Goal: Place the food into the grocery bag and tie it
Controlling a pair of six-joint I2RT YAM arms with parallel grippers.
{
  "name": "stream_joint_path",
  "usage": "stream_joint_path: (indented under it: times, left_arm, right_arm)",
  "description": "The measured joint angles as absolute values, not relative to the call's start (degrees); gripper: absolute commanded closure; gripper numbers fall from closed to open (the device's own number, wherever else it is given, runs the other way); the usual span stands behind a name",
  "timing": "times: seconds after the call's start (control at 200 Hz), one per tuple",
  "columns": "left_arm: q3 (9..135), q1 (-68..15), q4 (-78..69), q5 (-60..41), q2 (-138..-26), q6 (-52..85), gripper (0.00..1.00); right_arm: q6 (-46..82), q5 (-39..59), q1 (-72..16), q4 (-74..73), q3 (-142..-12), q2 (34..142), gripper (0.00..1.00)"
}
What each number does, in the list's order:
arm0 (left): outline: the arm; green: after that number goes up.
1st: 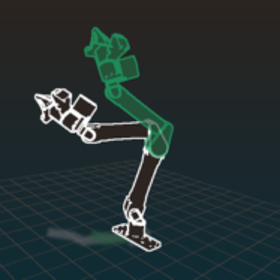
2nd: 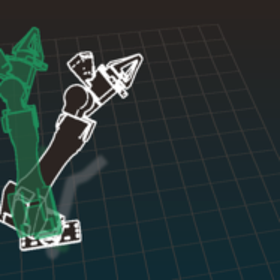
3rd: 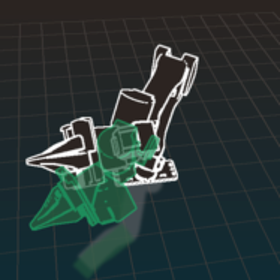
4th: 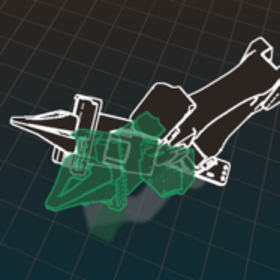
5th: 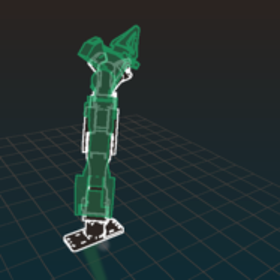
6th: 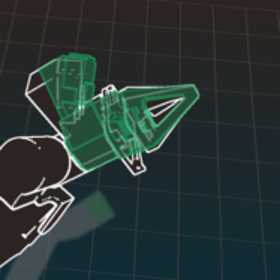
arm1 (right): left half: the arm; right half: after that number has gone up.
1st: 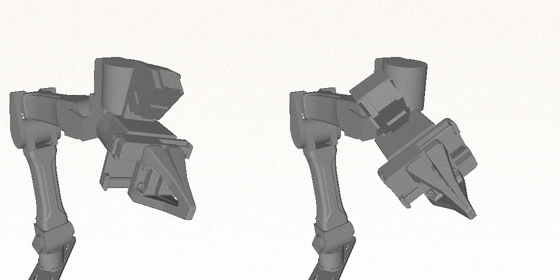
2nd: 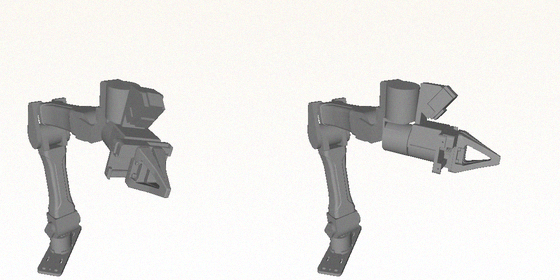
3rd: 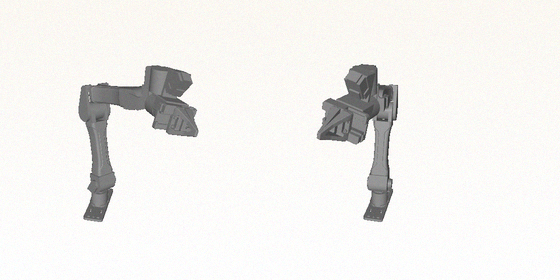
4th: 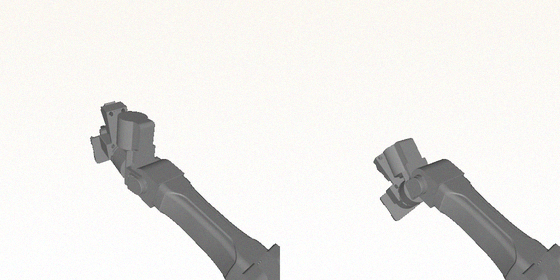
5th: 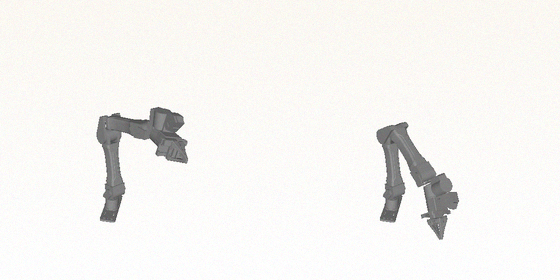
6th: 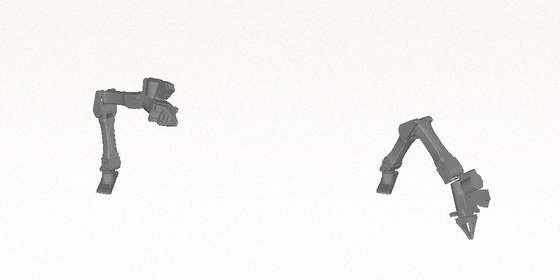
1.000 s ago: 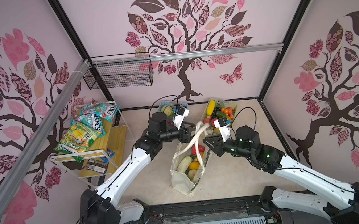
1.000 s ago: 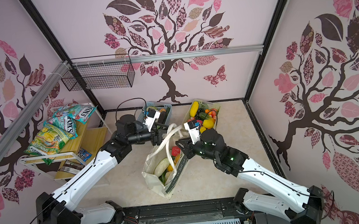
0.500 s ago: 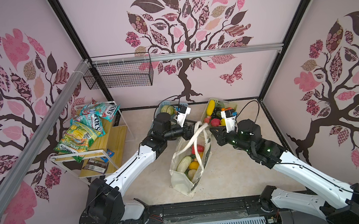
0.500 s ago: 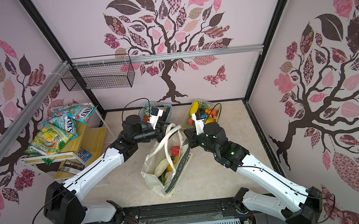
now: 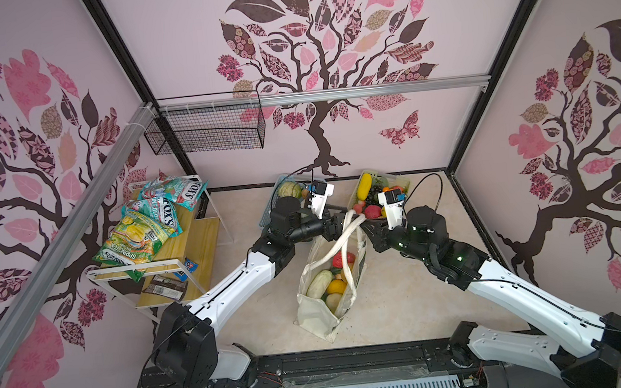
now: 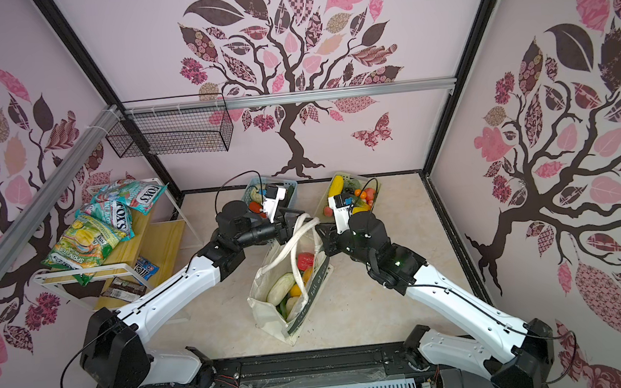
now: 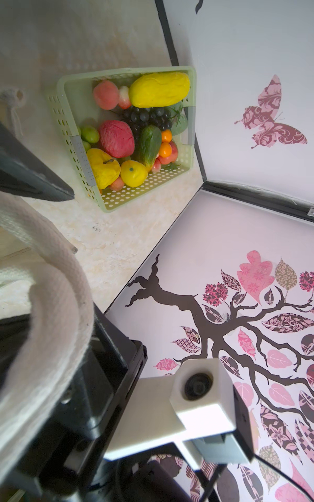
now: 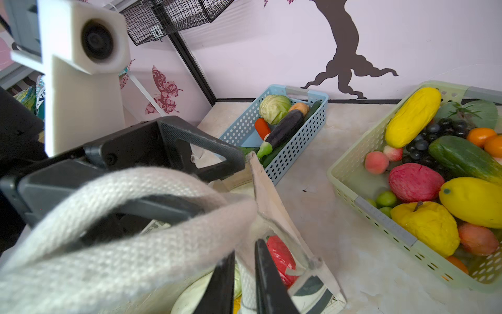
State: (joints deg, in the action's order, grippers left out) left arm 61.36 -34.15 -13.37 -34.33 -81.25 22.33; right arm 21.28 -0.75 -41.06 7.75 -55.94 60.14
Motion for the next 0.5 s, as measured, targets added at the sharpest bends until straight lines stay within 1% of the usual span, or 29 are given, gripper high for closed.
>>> stream_joint_path:
  times: [0.155, 0.38, 0.5]
  left_arm:
    - [60.9, -34.2, -15.3, -32.9, -81.6, 24.1, 0.49]
    - [58.6, -33.6, -16.8, -30.7, -79.7, 25.4, 0.69]
    - [57.4, -32.5, -17.8, -30.2, -78.4, 25.9, 0.74]
  right_arm:
    - [21.1, -0.9, -41.1, 7.7, -55.9, 60.7, 0.82]
    - [20.9, -0.3, -40.9, 7.5, -55.8, 60.7, 0.79]
    - [20.8, 2.9, -40.8, 6.1, -54.7, 60.7, 0.77]
